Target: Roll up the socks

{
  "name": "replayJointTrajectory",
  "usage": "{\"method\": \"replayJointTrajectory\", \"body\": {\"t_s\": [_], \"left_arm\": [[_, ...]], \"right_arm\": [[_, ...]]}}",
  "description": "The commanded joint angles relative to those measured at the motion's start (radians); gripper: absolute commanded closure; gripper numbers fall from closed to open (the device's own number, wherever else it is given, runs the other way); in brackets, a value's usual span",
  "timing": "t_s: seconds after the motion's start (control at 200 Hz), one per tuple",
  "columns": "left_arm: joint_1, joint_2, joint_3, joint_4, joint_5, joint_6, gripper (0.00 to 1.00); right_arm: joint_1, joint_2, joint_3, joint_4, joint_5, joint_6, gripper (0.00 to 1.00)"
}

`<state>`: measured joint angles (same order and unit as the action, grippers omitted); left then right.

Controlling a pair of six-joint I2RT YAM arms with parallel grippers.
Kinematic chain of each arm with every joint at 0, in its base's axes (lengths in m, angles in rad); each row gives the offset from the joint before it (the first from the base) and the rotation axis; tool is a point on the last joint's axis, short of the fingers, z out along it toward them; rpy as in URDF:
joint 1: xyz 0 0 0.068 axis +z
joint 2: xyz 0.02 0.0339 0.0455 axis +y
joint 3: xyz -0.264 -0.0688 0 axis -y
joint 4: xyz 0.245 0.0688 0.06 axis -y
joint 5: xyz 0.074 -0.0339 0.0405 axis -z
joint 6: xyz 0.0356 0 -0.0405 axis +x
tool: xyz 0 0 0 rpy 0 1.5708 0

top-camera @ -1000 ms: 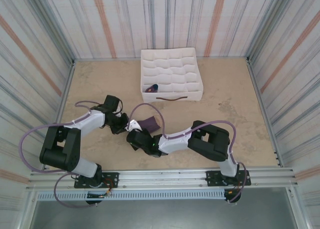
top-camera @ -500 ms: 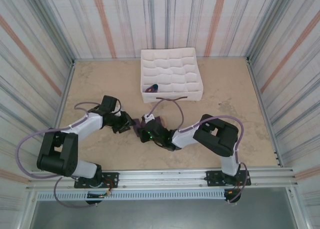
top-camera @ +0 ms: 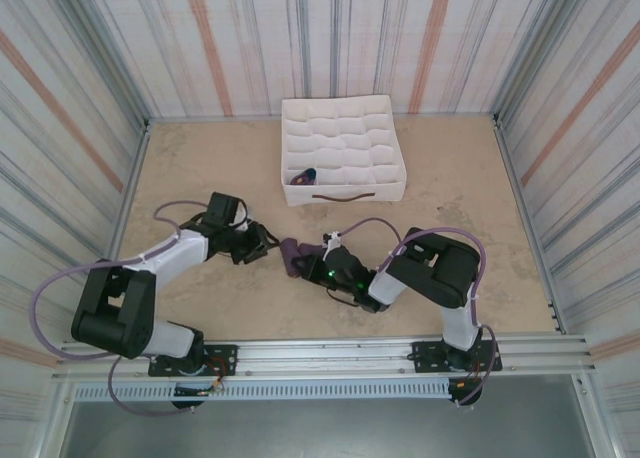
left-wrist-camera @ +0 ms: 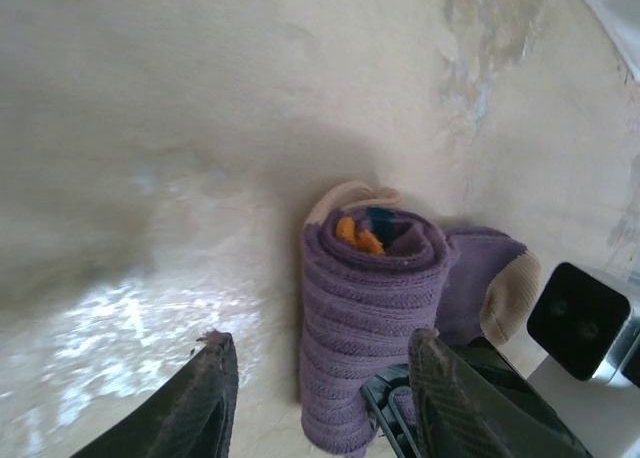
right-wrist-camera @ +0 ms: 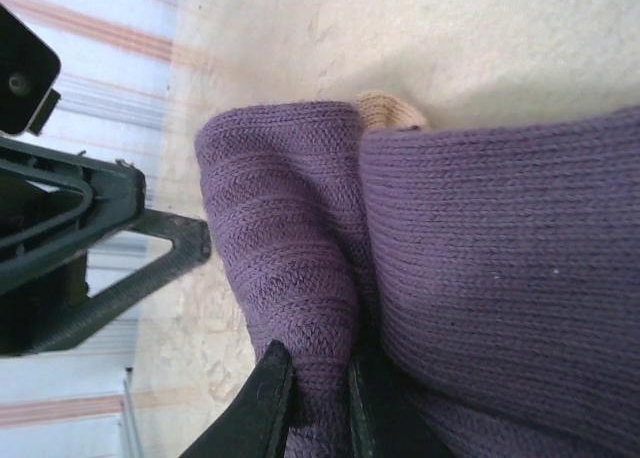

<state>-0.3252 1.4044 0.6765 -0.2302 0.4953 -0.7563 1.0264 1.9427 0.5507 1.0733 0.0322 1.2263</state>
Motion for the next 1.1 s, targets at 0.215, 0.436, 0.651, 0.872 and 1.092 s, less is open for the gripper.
{"method": "replayJointTrajectory", "body": {"t_s": [0.215, 0.436, 0.651, 0.872, 1.092], "left_arm": [[-0.107, 0.119, 0.003, 0.142, 0.000, -0.007, 0.51], [-0.164, 0.183, 0.026, 0.149, -0.024, -0.006, 0.58], [-0.187, 0.217, 0.036, 0.138, -0.047, 0.002, 0.88], [-0.183, 0.186, 0.087, 0.036, -0.099, 0.121, 1.00], [-0.168, 0.155, 0.123, -0.020, -0.120, 0.225, 1.00]], "right_arm": [[0.003, 0.067, -0.063, -0.185, 0.034, 0.127, 1.00], [0.000, 0.076, -0.066, -0.171, 0.034, 0.134, 1.00], [-0.014, 0.035, -0.064, -0.203, 0.026, 0.091, 0.92], [-0.046, -0.203, 0.083, -0.653, -0.014, -0.184, 0.61], [-0.061, -0.337, 0.271, -1.079, -0.008, -0.403, 0.50]]}}
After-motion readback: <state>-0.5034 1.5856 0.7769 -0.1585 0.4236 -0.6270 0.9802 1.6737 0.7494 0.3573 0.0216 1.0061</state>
